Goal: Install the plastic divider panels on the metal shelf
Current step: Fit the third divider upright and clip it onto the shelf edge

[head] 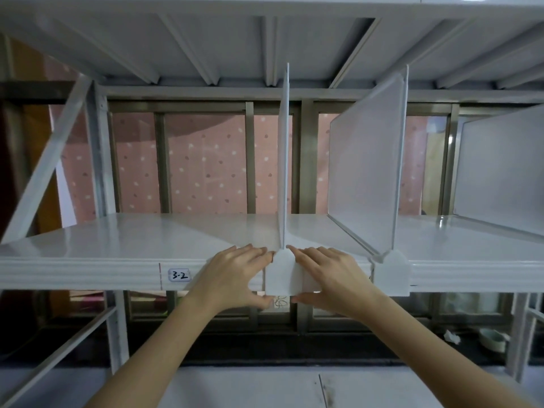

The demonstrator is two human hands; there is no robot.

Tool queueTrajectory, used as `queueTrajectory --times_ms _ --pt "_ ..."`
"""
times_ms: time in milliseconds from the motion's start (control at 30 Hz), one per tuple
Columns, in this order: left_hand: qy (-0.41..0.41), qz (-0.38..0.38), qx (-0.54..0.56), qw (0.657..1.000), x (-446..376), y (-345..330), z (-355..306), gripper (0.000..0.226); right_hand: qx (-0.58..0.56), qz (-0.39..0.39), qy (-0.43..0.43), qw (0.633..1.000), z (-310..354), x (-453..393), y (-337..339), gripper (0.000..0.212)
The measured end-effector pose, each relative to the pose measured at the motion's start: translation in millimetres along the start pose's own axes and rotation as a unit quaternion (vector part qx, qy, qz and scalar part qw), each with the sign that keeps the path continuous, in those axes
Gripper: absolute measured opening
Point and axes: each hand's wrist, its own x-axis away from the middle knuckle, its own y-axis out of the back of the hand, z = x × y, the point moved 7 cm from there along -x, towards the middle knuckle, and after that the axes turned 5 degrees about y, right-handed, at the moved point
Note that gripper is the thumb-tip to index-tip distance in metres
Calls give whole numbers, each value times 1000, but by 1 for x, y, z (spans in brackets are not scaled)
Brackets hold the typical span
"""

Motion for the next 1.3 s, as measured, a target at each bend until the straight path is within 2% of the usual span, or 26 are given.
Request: queueTrajectory --times_ms 100,267,400,467,567,667,767,967,1300 --pt "-7 -18 8 1000 0 2 0 77 12 -6 -7 1000 2 -2 0 88" --pt "20 24 24 999 0 0 3 80 42 19 -24 999 6 -5 -3 78" --pt "44 16 37 998 1 5 2 80 55 34 -34 997 9 -8 -3 76" --pt "59 10 10 998 3 8 2 85 62 33 -37 997 12 -10 0 77" --pt "97 49 -87 990 11 3 7 95 72 34 -40 996 14 -10 0 80" --pt "135 43 -90 986 19 5 14 91 62 16 -49 997 16 -8 0 80" --pt "101 27 -78 991 15 12 11 86 74 -17 -34 997 22 -8 2 77" --pt "28 26 -81 996 9 18 8 83 74 15 -8 997 27 -13 -2 73" --pt "45 21 -3 999 24 20 27 77 88 1 -12 996 46 -30 -3 76"
